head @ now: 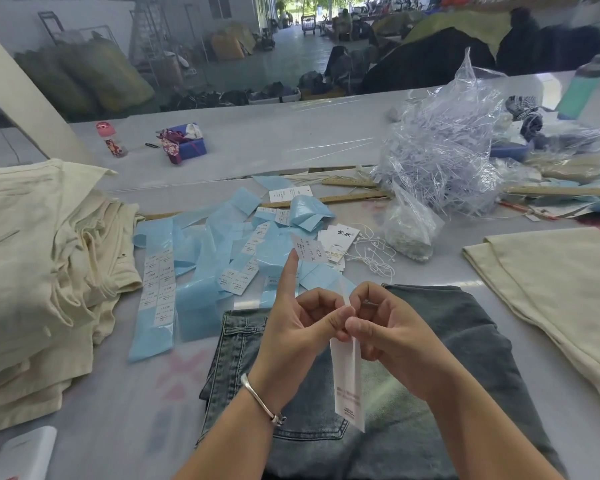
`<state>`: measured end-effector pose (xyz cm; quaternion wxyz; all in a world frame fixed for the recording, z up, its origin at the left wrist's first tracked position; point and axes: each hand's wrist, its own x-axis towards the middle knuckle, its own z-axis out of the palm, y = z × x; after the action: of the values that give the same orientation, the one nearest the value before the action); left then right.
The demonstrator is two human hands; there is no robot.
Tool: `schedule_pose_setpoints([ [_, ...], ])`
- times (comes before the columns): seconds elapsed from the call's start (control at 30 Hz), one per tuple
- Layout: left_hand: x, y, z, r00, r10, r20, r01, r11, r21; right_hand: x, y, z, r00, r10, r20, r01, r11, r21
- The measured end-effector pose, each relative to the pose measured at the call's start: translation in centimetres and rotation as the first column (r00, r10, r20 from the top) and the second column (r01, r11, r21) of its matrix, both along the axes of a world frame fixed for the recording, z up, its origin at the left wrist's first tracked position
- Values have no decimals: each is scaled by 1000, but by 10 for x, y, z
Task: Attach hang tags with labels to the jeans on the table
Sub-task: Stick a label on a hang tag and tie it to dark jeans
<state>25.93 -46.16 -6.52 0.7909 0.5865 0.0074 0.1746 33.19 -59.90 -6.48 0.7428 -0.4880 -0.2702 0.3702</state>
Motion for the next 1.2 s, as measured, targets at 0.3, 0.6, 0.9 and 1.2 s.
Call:
schedule_pose_setpoints([
  [0.3, 10, 4, -2, 1000, 15, -10, -15, 1000, -11, 7, 5, -7, 1000, 26, -16, -25, 999, 44],
  [0.6, 14, 1, 0, 999, -2, -38, 0, 999, -52, 10, 3, -8, 999, -26, -37, 29, 997, 76],
  [0.9, 11, 13, -4, 972, 233, -28, -223, 953, 205, 21, 1, -20, 962, -267, 53, 271, 956, -114],
  [1.2, 5, 44, -7, 849, 529, -13, -465, 758, 457, 122, 45, -62, 684, -677, 273, 729, 651, -212],
])
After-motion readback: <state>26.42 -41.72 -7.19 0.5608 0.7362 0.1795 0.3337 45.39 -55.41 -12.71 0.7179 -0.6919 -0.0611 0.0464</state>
